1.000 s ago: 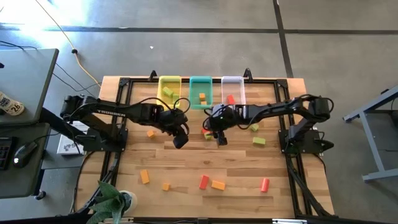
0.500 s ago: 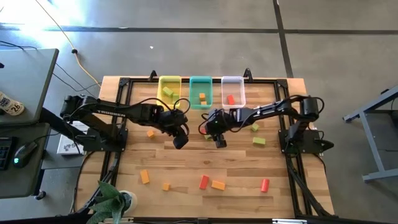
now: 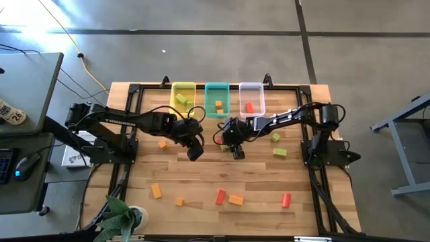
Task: Sort & place blocks by color
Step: Put the green block into the yellow bin
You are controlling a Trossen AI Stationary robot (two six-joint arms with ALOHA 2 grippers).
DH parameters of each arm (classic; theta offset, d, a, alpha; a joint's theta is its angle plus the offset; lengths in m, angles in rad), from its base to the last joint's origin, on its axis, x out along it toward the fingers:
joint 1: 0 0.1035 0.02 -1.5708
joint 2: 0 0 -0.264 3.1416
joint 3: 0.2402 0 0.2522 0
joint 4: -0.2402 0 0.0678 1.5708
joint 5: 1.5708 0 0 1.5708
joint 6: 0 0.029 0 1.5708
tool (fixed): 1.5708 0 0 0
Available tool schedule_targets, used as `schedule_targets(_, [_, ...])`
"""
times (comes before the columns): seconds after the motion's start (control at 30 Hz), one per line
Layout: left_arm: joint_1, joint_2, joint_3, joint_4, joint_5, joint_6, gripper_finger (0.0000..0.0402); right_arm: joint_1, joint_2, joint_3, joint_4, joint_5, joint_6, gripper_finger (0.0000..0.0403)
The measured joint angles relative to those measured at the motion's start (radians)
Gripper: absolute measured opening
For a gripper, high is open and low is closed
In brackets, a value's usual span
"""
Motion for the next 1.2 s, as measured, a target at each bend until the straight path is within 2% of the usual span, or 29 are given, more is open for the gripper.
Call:
schedule_targets(0.23, [0.001,0.000,0.000,0.000,-0.030,0.000,0.0190,0.000,0.007,0.000,0.016,-0.006,0.041,0.0175])
schedule_targets(0.5, [0.000,0.000,0.000,0.000,-0.033,0.026,0.0190,0.000,0.005,0.000,0.013,-0.019,0.096,0.0101])
schedule_targets(0.77, [0.001,0.000,0.000,0.000,-0.033,0.070,0.0190,0.000,-0.014,0.000,-0.002,-0.070,0.276,0.0101])
schedule_targets(0.97, [0.002,0.000,0.000,0.002,-0.033,0.195,0.0190,0.000,-0.086,0.044,-0.035,-0.065,0.357,0.0101])
schedule_targets(1.2, [0.002,0.000,0.000,0.038,-0.033,0.359,0.0190,0.000,-0.158,0.155,-0.124,-0.013,0.386,0.0101])
